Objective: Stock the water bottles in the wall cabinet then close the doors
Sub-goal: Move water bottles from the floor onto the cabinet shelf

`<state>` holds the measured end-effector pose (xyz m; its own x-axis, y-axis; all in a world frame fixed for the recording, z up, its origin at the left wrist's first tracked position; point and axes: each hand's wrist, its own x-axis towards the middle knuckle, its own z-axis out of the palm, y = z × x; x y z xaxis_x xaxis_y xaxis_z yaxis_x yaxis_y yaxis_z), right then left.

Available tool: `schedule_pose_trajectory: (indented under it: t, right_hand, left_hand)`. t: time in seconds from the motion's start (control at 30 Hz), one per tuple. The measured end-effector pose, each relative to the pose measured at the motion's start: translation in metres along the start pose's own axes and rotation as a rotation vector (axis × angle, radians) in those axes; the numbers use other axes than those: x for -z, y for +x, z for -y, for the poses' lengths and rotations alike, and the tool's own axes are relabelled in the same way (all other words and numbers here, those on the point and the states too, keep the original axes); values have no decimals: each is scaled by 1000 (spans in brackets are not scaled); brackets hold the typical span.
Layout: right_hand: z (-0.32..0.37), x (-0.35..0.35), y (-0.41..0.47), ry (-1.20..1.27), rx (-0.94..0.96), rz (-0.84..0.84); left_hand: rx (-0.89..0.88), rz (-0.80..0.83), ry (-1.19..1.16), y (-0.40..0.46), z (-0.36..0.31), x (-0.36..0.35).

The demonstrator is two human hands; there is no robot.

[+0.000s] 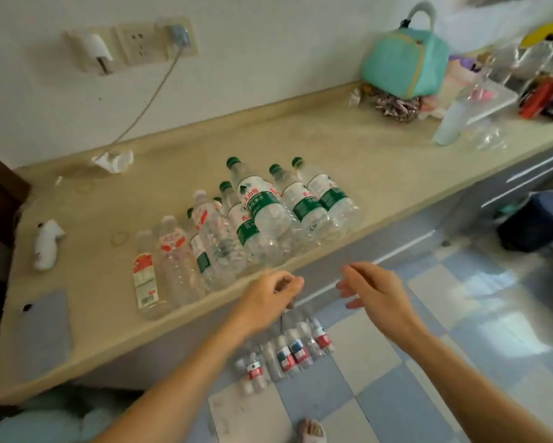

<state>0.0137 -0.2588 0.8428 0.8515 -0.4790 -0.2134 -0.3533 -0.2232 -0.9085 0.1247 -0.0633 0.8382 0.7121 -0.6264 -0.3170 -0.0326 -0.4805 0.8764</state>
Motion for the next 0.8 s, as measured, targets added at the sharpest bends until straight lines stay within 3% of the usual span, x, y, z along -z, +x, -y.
schedule_pose_trajectory:
  t: [0.13, 0.37, 0.57, 0.8]
  right_hand:
    - [-94, -16, -24, 42, -213, -7]
    - [-250, -29, 8, 46, -535, 51]
    - [-399, -34, 88, -95, -641, 150]
    - [-571, -53, 159, -448, -614, 384]
  left_hand:
    - [195, 75, 18, 10, 86, -57]
    - [470, 38, 17, 70, 212, -134]
    - [576, -38, 64, 157, 309, -236]
    - [575, -21, 274, 229, 439, -355]
